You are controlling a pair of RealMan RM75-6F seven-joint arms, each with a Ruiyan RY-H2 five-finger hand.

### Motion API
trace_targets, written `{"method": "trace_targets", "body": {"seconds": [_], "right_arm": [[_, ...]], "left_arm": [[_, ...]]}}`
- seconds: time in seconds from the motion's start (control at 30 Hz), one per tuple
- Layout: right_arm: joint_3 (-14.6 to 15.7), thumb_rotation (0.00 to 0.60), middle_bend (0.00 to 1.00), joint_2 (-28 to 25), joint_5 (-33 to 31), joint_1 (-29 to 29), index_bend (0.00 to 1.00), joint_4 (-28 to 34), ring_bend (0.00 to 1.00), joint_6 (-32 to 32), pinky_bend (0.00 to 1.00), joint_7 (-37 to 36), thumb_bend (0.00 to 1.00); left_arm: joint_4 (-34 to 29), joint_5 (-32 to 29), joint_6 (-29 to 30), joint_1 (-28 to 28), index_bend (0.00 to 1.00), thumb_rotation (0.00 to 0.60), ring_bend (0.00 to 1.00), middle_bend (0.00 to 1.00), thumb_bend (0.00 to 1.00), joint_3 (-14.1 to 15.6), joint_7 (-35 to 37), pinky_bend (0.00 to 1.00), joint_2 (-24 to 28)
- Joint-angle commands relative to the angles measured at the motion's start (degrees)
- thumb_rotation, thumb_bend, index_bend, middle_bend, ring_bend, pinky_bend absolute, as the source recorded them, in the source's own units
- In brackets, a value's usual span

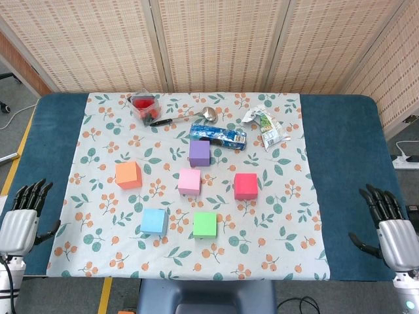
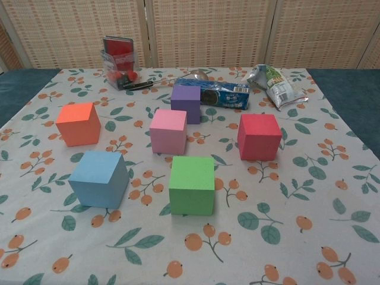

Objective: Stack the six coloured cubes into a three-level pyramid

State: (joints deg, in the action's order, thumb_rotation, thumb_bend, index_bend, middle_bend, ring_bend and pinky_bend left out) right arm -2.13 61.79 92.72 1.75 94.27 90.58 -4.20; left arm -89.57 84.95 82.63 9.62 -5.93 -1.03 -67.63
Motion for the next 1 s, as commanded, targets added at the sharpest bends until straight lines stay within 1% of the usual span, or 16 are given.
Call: {"method": "trace_targets", "body": {"seconds": [0.03, 0.07, 0.23, 0.33, 0.43, 0.6, 0.8, 1.0], "right_arm": [[-0.6, 0.600, 0.00, -0.9, 0.5, 0.9, 0.00, 0.6, 0.00, -0.4, 0.00, 0.3, 0.10], [-0.7, 0.600, 0.00, -1.2, 0.6, 1.1, 0.00, 0.8, 0.00, -0.7, 0.00, 0.4, 0.10], [-1.1, 0.600, 0.00, -2.1, 1.1, 2.5, 0.00, 1.8, 0.00, -2.0, 0.00, 0.8, 0.10], [-1.2, 0.600, 0.00, -2.3, 1.1, 3.0, 0.00, 2.3, 0.00, -2.8, 0.00, 1.1, 0.10], [-1.2, 0.600, 0.00, -2.2, 0.6, 3.3, 0.00, 2.5, 0.00, -3.3, 0.00, 1.4, 0.10], [-1.5, 0.600, 0.00, -1.8, -0.3, 3.7, 0.00, 2.7, 0.00, -3.9, 0.00, 1.9, 0.10], [-1.5, 0.600, 0.00, -1.8, -0.7, 4.2, 0.00, 2.9, 0.00, -4.7, 0.00, 2.1, 0.10], [-1.3, 0.600, 0.00, -1.7, -1.0, 4.4, 0.00, 2.7, 0.00, -5.2, 0.00, 1.7, 0.10]], "left_arm": [[0.7, 0.7, -5.2, 5.0, 0.01, 0.600, 0.00, 0.00, 0.32, -2.4, 4.1, 0.00, 1.2], [1.0, 0.3, -7.3, 6.5, 0.02, 0.600, 0.00, 0.00, 0.32, -3.0, 5.1, 0.00, 1.3], [3.4, -3.2, -21.5, 15.4, 0.03, 0.600, 0.00, 0.00, 0.32, -5.1, 10.2, 0.03, 1.0], [6.1, -5.8, -28.2, 19.6, 0.03, 0.600, 0.01, 0.01, 0.32, -5.7, 10.5, 0.03, -0.7], [8.1, -8.3, -32.7, 22.5, 0.01, 0.600, 0.00, 0.00, 0.32, -6.3, 11.8, 0.05, -2.5], [10.7, -9.7, -37.2, 25.9, 0.00, 0.600, 0.00, 0.00, 0.33, -6.3, 13.2, 0.10, -5.0], [11.1, -13.1, -41.7, 28.5, 0.00, 0.600, 0.00, 0.00, 0.32, -6.3, 13.7, 0.11, -6.3], [14.2, -17.0, -42.9, 30.2, 0.00, 0.600, 0.01, 0.00, 0.33, -6.0, 10.2, 0.12, -8.8]]}}
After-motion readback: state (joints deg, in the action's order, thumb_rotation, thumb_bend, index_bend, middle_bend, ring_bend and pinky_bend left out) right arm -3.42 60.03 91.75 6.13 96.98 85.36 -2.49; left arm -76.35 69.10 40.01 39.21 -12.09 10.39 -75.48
